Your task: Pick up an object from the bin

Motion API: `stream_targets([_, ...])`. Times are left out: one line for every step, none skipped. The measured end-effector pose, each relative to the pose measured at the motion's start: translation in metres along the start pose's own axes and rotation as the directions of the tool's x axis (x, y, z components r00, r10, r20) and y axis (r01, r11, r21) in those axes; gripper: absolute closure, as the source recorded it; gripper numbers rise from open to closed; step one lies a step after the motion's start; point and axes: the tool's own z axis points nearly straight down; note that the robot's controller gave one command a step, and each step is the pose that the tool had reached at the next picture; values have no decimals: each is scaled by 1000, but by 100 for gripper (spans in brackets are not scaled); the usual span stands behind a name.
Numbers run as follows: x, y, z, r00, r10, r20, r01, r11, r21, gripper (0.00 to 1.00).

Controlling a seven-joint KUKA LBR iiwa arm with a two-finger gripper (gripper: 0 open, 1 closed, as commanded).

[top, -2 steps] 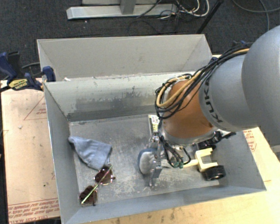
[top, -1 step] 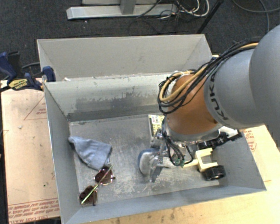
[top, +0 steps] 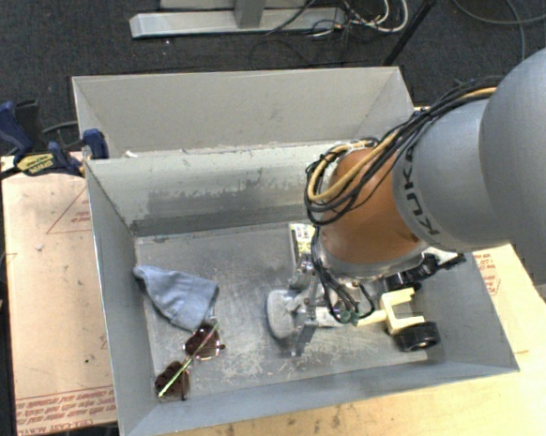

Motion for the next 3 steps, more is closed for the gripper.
stream_targets([-1,-7,11,970,244,1,-244,970,-5,100])
stream_targets([-1,-7,11,970,244,1,-244,970,-5,100])
stream_targets([0,-7,8,970,243,0,-243,970,-4,100])
